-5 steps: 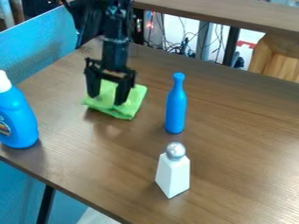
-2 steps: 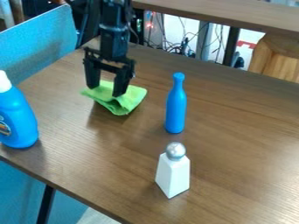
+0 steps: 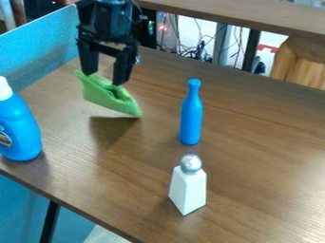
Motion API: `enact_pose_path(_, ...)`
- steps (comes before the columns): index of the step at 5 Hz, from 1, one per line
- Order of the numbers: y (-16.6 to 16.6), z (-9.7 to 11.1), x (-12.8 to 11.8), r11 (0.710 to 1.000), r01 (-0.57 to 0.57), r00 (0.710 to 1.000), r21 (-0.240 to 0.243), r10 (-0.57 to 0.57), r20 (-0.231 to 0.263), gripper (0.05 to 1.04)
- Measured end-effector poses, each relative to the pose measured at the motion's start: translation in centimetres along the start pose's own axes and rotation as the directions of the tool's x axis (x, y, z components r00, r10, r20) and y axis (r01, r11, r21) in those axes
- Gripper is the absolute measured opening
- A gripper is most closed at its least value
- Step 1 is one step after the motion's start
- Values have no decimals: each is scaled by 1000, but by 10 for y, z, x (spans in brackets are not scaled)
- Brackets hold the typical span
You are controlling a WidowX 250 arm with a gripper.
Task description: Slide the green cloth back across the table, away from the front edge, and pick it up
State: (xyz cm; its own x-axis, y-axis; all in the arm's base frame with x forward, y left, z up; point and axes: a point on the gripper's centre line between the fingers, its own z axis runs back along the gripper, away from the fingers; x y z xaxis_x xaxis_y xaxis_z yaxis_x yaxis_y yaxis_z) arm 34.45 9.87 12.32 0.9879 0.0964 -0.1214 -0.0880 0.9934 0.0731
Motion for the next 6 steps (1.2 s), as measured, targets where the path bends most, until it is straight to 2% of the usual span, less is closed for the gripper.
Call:
enact_pose_path(2, 1, 10, -8, 1000, 12, 1000, 10, -12, 23, 1002)
enact_pose_path(3, -1, 30, -21, 1000, 21, 997, 3, -21, 75, 1001)
enact_pose_path(5, -13, 21, -43, 999, 29, 996, 31, -32, 78, 1002)
enact_pose_path(6, -21, 16, -49, 998, 39, 998, 51, -42, 51, 1001)
